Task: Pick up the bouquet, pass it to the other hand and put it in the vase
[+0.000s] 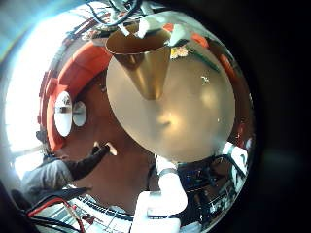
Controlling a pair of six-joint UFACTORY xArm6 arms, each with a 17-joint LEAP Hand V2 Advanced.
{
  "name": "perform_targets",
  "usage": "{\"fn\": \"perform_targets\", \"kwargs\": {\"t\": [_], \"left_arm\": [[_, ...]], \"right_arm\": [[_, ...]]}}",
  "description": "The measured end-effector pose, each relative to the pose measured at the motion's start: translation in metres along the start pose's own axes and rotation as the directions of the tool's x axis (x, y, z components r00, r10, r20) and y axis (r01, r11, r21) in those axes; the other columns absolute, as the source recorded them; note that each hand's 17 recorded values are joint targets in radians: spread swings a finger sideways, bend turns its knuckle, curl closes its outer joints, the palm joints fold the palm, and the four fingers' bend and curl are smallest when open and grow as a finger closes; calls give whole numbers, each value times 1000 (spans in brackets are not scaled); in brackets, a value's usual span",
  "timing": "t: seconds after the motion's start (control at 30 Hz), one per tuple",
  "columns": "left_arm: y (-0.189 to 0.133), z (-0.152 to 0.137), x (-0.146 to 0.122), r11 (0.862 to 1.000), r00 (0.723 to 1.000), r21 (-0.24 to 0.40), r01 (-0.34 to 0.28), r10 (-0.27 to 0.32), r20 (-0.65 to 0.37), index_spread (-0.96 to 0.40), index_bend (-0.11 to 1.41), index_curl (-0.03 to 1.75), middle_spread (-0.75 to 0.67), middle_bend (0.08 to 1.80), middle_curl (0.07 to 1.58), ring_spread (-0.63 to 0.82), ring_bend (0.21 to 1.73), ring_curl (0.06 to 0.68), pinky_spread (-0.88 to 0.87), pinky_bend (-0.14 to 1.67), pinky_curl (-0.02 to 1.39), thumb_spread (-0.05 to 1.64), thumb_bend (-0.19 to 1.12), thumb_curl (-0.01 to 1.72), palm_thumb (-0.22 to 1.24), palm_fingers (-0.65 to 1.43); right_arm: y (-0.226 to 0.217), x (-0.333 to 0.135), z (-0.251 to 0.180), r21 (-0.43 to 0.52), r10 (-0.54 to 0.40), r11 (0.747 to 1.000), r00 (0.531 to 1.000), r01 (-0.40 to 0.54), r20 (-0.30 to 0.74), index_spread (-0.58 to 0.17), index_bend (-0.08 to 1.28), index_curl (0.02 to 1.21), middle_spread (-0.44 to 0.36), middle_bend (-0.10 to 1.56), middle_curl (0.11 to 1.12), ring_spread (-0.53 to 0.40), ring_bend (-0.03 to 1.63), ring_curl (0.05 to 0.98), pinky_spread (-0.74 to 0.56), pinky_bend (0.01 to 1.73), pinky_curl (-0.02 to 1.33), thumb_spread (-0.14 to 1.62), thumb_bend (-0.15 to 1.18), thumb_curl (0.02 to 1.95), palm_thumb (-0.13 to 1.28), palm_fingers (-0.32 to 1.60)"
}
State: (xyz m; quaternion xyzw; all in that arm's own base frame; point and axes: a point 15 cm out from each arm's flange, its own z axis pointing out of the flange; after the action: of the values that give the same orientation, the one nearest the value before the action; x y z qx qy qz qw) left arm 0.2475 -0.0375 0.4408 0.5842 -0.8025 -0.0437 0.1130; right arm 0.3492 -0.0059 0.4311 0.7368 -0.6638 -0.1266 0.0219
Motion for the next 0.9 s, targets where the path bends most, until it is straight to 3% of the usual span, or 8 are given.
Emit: {"fn": "perform_targets", "kwargs": {"t": [0.1, 0.33, 0.7, 0.9], "left_arm": [[1, 8, 2, 999, 999, -24, -35, 35, -7, 76, 184, 358, 414, 184, 321, 577, 458, 209, 519, 192, 282, 1032, -27, 332, 334, 100], [-3, 15, 0, 998, 998, -7, -69, 69, -7, 76, 182, 360, 424, 188, 314, 577, 462, 209, 518, 190, 284, 1049, -25, 326, 333, 97], [-2, 18, 1, 997, 997, -14, -73, 73, -13, 77, 182, 361, 427, 189, 313, 577, 463, 208, 518, 190, 285, 1051, -25, 323, 333, 97], [-7, 19, -1, 998, 998, -15, -62, 62, -16, 77, 182, 362, 427, 189, 313, 577, 464, 207, 518, 190, 286, 1052, -25, 323, 333, 97]], "right_arm": [[-26, 6, -11, 21, 34, 999, 999, -35, 26, -288, 136, 269, 44, 230, 338, 74, 540, 289, 334, 401, 301, 1164, -20, 375, 564, 317], [-77, 16, 17, -22, 95, 995, 994, -93, 61, -246, 142, 255, 34, 283, 362, 25, 607, 304, 310, 423, 299, 1115, -22, 393, 564, 312], [-163, 45, 94, -39, 150, 988, 986, -148, 71, -215, 173, 277, 30, 324, 382, 6, 594, 295, 265, 424, 287, 1090, -19, 414, 582, 288], [-194, 58, 130, -37, 182, 983, 981, -179, 70, -239, 211, 318, 36, 291, 375, 15, 553, 281, 265, 388, 269, 1078, -19, 428, 601, 312]]}}
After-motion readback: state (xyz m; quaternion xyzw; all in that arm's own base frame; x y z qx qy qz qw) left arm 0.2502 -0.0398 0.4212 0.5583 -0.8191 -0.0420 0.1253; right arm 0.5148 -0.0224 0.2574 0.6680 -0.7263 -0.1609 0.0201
